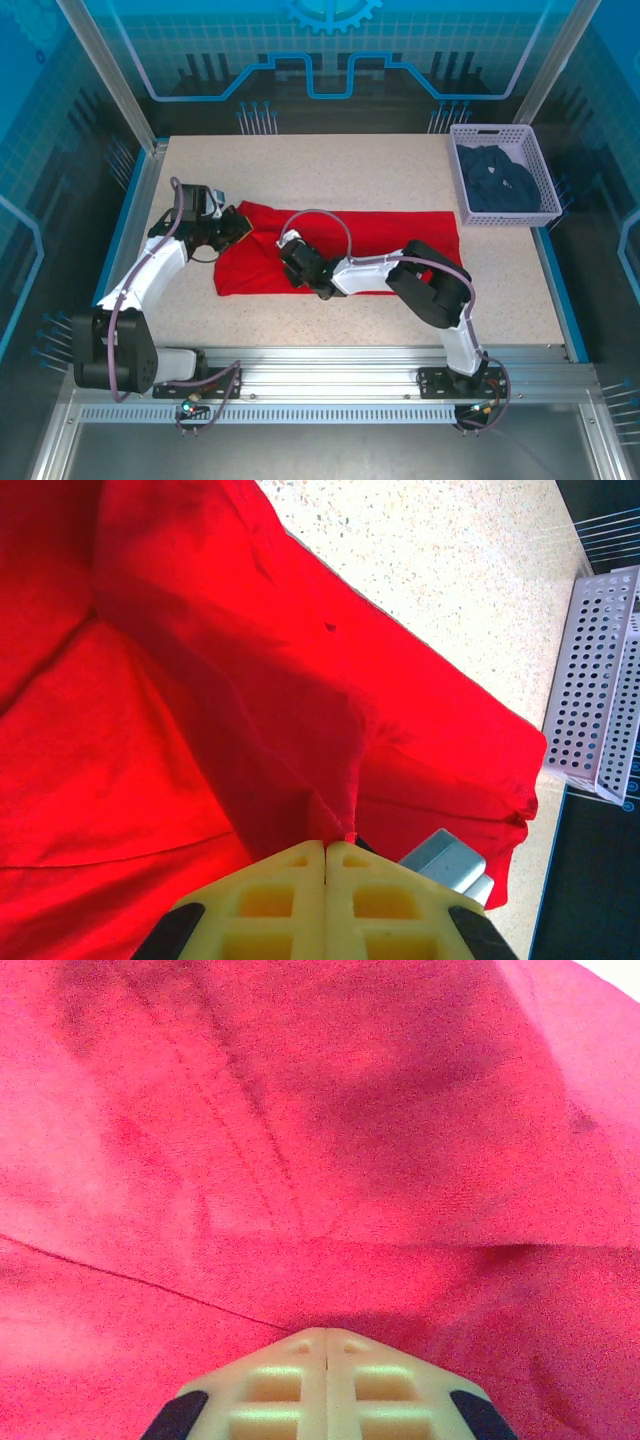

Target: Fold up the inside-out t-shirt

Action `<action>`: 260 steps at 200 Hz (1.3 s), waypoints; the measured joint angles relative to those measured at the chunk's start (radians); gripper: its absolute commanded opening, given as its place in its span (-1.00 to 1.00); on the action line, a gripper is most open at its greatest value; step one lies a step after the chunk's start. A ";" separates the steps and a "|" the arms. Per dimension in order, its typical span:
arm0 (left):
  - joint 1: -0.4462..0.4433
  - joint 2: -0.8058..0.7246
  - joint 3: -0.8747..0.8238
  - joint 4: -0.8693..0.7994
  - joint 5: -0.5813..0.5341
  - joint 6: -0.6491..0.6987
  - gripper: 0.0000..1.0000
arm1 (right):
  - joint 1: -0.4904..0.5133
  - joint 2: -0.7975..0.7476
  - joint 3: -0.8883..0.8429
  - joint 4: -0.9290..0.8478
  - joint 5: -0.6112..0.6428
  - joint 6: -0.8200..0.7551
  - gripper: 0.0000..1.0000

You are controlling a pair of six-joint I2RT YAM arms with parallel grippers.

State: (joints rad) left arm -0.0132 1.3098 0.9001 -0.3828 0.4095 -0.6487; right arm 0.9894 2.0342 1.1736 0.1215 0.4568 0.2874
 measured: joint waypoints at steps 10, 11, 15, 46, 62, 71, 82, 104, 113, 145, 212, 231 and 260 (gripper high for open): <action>0.000 0.000 0.000 0.002 0.000 0.000 -1.00 | 0.000 -0.001 -0.006 0.030 -0.014 -0.013 -0.94; 0.000 0.000 0.000 0.002 0.000 0.000 -1.00 | 0.000 -0.001 -0.006 0.031 -0.015 -0.014 -0.92; 0.000 0.000 0.000 0.003 0.000 0.000 -1.00 | 0.000 -0.001 -0.008 0.040 -0.021 -0.020 -0.79; 0.000 0.000 0.000 0.007 0.000 0.000 -1.00 | 0.001 0.002 -0.003 0.090 -0.039 -0.064 -0.18; 0.000 0.000 0.000 0.007 0.001 0.000 -1.00 | 0.001 0.019 0.025 0.092 -0.035 -0.086 -0.03; 0.000 0.000 0.000 0.007 0.001 0.000 -1.00 | 0.003 0.034 0.046 0.090 -0.022 -0.090 0.01; 0.000 0.000 0.000 0.008 0.003 0.000 -1.00 | 0.004 0.051 0.074 0.082 -0.003 -0.096 0.02; 0.000 0.000 0.000 0.016 0.008 0.000 -1.00 | 0.006 0.082 0.126 0.071 0.053 -0.098 -0.13; 0.000 0.000 0.000 0.017 0.010 0.000 -1.00 | 0.006 0.092 0.142 0.063 0.076 -0.100 -0.33; 0.000 0.000 0.000 0.022 0.015 0.000 -1.00 | 0.007 0.100 0.156 0.035 0.148 -0.088 -0.84; 0.000 0.002 0.000 0.022 0.015 0.000 -1.00 | 0.007 0.036 0.027 0.060 0.149 -0.089 -1.00; 0.000 0.006 0.000 0.022 0.015 0.000 -1.00 | 0.007 0.011 -0.023 0.093 0.115 -0.108 -0.41; 0.000 0.006 0.000 0.022 0.016 0.000 -1.00 | 0.020 0.011 -0.023 0.137 0.109 -0.150 0.43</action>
State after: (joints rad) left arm -0.0132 1.3155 0.9001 -0.3611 0.4252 -0.6487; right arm 1.0096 2.0453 1.1507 0.2581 0.5659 0.1375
